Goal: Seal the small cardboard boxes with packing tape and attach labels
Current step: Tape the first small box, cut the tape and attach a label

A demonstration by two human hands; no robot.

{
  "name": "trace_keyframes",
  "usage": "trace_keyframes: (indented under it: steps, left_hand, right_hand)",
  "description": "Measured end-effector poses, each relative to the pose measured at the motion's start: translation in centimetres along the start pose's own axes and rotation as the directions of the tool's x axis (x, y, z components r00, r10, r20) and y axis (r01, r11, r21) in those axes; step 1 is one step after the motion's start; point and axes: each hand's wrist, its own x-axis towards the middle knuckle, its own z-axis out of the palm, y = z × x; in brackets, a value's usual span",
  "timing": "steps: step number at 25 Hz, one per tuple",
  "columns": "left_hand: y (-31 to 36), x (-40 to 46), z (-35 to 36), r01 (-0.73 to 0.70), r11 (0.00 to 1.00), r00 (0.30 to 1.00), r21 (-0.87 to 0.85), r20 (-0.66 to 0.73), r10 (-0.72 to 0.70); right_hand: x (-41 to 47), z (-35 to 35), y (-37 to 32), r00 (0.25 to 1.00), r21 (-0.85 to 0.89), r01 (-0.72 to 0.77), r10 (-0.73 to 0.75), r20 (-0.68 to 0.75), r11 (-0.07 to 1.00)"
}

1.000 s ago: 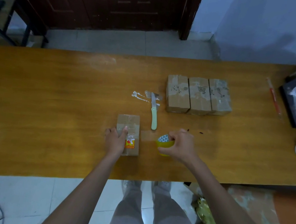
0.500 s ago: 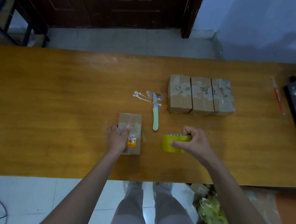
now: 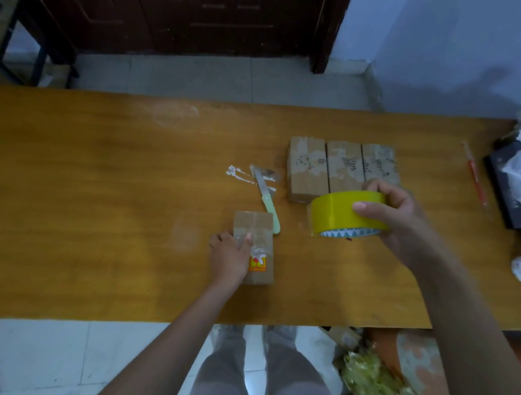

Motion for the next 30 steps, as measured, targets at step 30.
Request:
trace_keyframes:
  steps: [30]
  left_hand:
    - [0.0,1.7,-8.5,0.447,0.46,0.886,-0.767,0.45,-0.111]
  right_hand:
    - [-0.6,1.4,5.1,0.997,-0.348,-0.043,0.019,-0.071,0.937]
